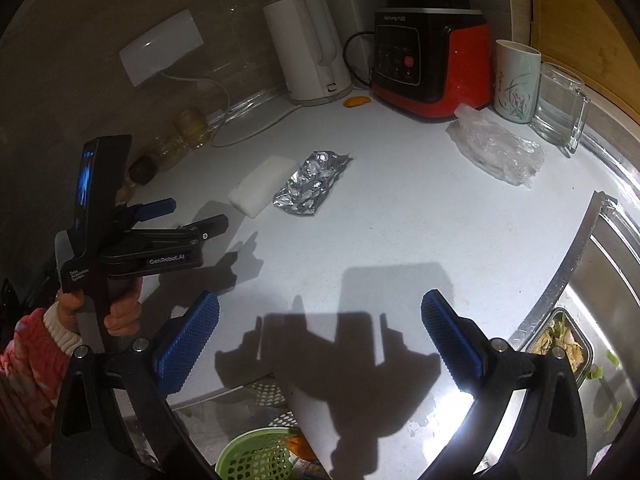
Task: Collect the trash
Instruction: 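Move both open tools back over the counter toward the sponge and foil, then grasp the white sponge with the left tool while the right tool grasps the foil blister pack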
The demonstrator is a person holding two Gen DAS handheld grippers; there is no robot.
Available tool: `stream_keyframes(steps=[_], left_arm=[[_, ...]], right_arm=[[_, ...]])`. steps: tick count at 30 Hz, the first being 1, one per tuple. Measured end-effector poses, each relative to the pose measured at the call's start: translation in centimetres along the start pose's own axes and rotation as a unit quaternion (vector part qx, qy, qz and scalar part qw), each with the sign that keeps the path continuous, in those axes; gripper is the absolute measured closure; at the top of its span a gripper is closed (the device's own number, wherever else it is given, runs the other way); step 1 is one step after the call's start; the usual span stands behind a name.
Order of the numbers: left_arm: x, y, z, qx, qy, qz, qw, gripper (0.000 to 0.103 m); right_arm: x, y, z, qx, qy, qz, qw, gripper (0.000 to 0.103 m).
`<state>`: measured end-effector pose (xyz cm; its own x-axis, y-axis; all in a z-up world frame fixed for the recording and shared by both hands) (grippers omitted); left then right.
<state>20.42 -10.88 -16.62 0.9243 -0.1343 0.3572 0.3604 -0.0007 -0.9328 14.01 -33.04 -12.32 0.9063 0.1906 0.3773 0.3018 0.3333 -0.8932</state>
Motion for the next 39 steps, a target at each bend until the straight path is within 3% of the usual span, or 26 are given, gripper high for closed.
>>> stream_keyframes(steps=[13,19,24,29,35,39], left_arm=[[4.3,6.6,0.2,-0.054,0.087,0.015,0.9946,0.018],[4.9,7.1,0.6,-0.073,0.103,0.01,0.992,0.032],[5.3,7.0,1.3,-0.09,0.101,0.007,0.9907,0.042],[5.4,6.9,2.3,-0.1,0.089,0.0,0.991,0.044],[5.3,6.0,4.0,-0.083,0.063,-0.015,0.9945,0.044],[5.3,5.3,4.5,-0.06,0.058,-0.022,0.9963,0.044]], right_arm=[[3.5,3.4,0.2,-0.048,0.079,0.003,0.996,0.003],[5.2,5.0,1.0,-0.056,0.085,0.01,0.995,0.003],[6.7,6.4,1.8,-0.056,0.081,0.016,0.995,0.003],[8.6,7.9,2.4,-0.046,0.083,0.013,0.995,0.003],[11.8,11.0,2.1,-0.037,0.135,-0.003,0.99,0.003],[13.7,13.4,2.2,-0.061,0.165,-0.007,0.984,0.003]])
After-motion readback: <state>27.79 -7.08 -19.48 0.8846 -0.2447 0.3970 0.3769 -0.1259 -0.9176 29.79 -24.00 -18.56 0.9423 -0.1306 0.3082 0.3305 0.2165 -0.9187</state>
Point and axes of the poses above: each gripper's, at about its wrist camera, not at the fingertips, and y roughly the way its jaws point, z to its left, x to its top, the point moved 4 cm from there along y, roughly the way its jaws point, and after that the axes turned 14 degrees about z, right-handed, at the moved point
